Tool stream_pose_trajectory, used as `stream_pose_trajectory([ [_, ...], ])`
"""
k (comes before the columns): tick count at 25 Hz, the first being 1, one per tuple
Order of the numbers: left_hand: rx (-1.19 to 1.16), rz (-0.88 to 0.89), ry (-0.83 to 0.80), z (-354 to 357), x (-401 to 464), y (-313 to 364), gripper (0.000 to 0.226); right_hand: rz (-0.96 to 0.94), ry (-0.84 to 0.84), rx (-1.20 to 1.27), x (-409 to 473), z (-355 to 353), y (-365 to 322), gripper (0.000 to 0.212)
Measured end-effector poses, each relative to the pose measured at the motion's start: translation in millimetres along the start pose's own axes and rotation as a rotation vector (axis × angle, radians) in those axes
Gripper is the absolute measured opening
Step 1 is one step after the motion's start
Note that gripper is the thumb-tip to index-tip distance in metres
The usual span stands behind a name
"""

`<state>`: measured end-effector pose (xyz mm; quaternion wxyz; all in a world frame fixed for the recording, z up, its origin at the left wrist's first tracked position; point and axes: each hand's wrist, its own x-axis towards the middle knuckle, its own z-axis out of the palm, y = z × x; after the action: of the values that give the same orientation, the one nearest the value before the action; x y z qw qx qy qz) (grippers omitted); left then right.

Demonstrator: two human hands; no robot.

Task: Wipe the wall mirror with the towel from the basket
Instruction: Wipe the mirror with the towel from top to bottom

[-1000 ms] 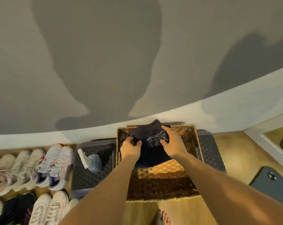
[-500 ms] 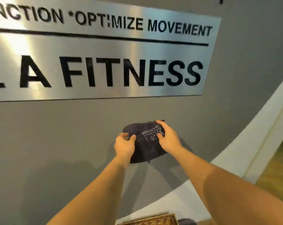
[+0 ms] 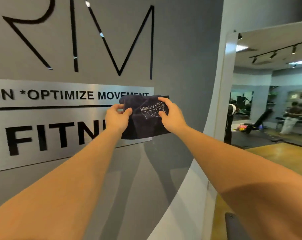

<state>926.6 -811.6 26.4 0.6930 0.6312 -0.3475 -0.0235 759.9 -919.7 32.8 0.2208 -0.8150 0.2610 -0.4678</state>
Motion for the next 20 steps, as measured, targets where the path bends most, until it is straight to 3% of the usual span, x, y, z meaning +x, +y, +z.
stream_pose_trajectory([
  [14, -0.151, 0.173, -0.310, 310, -86, 93, 0.037, 0.111, 0.258, -0.206, -20, -288, 149, 0.051],
  [20, -0.172, 0.176, -0.365, 424, -90, 104, 0.035, 0.116, 0.280, -0.255, 8, -358, 233, 0.050],
])
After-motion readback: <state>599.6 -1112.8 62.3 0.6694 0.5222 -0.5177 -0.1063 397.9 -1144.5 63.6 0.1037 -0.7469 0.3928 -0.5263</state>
